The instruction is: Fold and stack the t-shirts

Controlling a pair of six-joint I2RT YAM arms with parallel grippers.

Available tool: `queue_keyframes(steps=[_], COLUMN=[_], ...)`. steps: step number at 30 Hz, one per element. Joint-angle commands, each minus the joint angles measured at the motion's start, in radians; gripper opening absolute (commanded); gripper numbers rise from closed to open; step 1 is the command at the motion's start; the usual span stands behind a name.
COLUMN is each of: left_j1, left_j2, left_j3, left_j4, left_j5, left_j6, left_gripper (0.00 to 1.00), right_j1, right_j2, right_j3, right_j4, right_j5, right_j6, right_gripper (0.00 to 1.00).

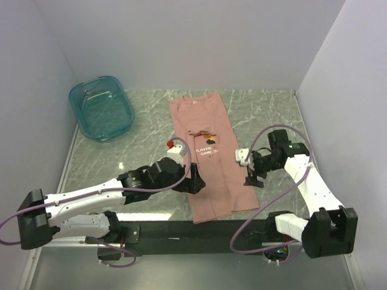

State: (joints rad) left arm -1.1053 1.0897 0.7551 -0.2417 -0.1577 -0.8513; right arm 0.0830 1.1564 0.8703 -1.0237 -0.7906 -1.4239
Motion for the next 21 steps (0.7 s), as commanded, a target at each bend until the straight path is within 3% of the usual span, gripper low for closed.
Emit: queue_keyframes(steps=[1,3,5,6,9,14,21], left_j1=[0.003,-0.121,-0.239,-0.355,-0.522,-0.608,-0.605], left_j2=[0.028,0.045,0.068,0.082,0.179,0.306,0.346], left_j3=[-0.031,-0.036,-0.068,-0.080,-0.115,-0.128,-0.161], left_j4=[0.130,0.148,0.171,0.206,0.234,0.291,0.398], left_j5=[0.084,0.057,-0.021,-0.090,-0.211,-0.370,-0.416], left_j6=[0.262,0.354,0.409,0.446,0.436,0.414,0.471], left_gripper=[0.93,0.91,0.92,0.92,0.92,0.87,0.84], right_j1=[0.027,0.023,0.023,0.023,0.026,0.026,0.024], right_j2=[0.066,0.075,0.030,-0.022,-0.061,-0.057,-0.055], right_j3=[0.007,0.004,-0.081,-0.112,-0.171,-0.174,-0.195], right_j4=[-0.157,-0.275,-0.257,-0.250,-0.233,-0.230,-0.228], right_j5=[0.011,0.025,0.062,0.085,0.108,0.100,0.082], right_j6=[-0.364,-0.485,-0.535,-0.593,-0.603,-0.544,-0.511], right_gripper=[0.84,0.83,0.82,0.82,0.82,0.78,0.76])
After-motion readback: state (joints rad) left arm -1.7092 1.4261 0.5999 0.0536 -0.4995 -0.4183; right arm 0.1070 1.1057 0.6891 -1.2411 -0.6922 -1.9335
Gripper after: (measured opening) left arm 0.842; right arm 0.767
